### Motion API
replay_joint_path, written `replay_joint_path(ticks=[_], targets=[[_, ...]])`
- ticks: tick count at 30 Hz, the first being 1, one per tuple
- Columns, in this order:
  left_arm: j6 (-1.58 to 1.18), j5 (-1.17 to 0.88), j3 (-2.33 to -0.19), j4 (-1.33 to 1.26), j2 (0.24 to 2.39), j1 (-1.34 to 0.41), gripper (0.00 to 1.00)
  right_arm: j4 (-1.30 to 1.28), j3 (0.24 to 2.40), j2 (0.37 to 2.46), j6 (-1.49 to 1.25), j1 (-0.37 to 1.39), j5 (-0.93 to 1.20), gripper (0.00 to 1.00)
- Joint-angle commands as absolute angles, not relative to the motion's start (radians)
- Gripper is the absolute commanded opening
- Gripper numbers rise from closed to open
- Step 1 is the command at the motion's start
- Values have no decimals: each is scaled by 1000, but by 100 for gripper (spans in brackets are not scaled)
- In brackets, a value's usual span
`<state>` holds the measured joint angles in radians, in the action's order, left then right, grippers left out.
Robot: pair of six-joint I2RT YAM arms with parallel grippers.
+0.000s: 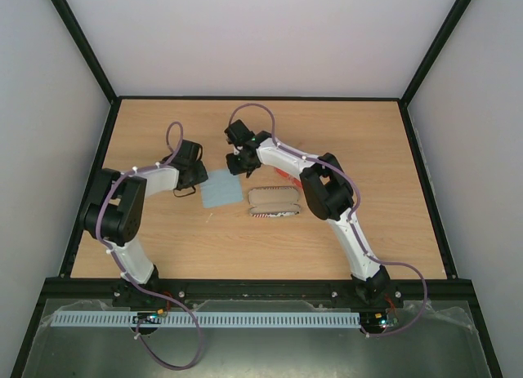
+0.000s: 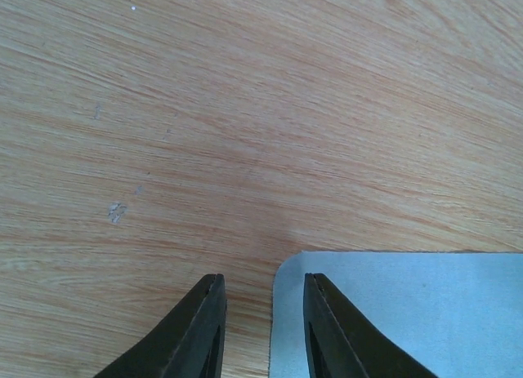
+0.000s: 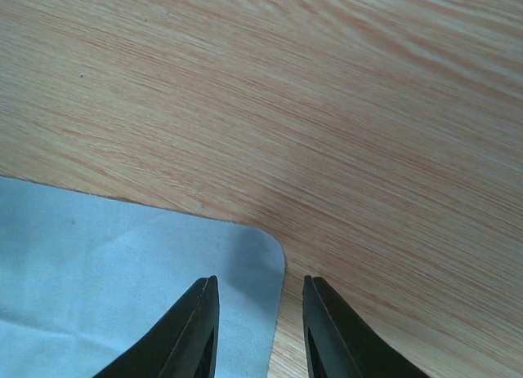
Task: Organize the sunglasses
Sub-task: Fold the glasses cleaning cloth at the center of the board.
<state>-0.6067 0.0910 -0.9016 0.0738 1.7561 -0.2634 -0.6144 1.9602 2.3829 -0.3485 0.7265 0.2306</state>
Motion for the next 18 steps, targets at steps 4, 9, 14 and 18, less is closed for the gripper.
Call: replay_joint_path(ticks=[4,9,14,18], targets=[[-586,124,-899,84,1779,-264,27,-595,1964,2413,-360,725,234,31],[-580,121,-913,88,1791,-264,20,-600,1980,2428,-361,725,238,30],[-580,116,-908,88,1790,-264,15,-598,1979,2434,-365,726,242,27],[-580,109,-896,77,1793,-264,13,-597,1977,2437,-365,728,245,26]])
